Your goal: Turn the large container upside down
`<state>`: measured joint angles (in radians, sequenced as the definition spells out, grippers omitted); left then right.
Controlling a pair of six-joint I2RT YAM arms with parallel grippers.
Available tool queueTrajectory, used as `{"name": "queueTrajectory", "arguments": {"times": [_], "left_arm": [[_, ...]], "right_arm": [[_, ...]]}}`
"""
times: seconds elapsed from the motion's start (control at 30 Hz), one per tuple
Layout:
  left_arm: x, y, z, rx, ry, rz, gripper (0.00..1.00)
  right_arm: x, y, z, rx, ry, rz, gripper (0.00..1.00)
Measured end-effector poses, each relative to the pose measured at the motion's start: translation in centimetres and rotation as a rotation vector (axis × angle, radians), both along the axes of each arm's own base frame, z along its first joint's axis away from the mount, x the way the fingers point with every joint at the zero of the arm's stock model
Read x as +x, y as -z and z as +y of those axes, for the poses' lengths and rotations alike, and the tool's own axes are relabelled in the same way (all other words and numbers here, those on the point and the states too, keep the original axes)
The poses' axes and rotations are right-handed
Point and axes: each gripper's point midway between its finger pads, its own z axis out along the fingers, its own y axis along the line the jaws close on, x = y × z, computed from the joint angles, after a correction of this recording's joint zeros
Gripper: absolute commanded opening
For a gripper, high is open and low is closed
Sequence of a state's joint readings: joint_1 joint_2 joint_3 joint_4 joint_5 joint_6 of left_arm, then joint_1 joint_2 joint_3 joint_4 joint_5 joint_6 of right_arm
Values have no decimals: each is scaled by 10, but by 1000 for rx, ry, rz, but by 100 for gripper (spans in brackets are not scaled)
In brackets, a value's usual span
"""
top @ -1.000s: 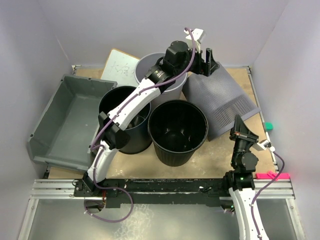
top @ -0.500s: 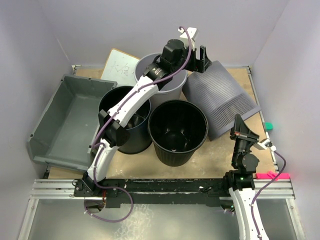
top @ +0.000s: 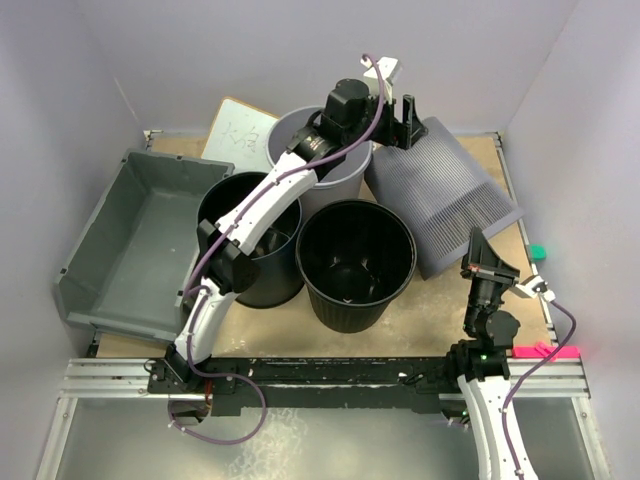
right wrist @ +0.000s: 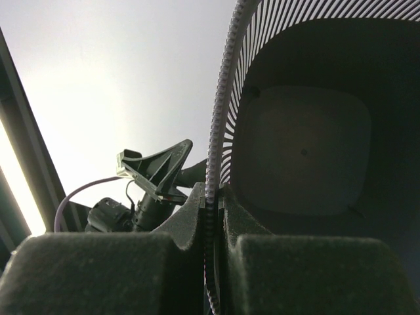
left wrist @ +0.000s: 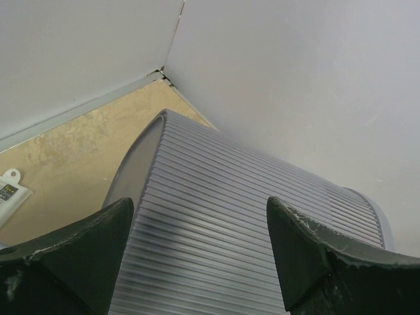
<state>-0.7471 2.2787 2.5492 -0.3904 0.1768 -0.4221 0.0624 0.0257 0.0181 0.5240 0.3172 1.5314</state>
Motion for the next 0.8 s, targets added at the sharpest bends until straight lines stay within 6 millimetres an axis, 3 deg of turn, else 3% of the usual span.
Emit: {"name": "queueTrajectory", "arguments": {"times": [0.2, 0.5, 0.8], "left_arm": [[2, 10, -1, 24, 3, 5, 79], [10, 48, -3, 92, -15, 61, 79], [14, 46, -5, 64, -26, 56, 79]], "right_arm": [[-1, -2, 2, -34, 1, -4, 0], [-1, -3, 3, -66, 6, -7, 0], [-4, -9, 5, -87, 7, -30, 0]]}}
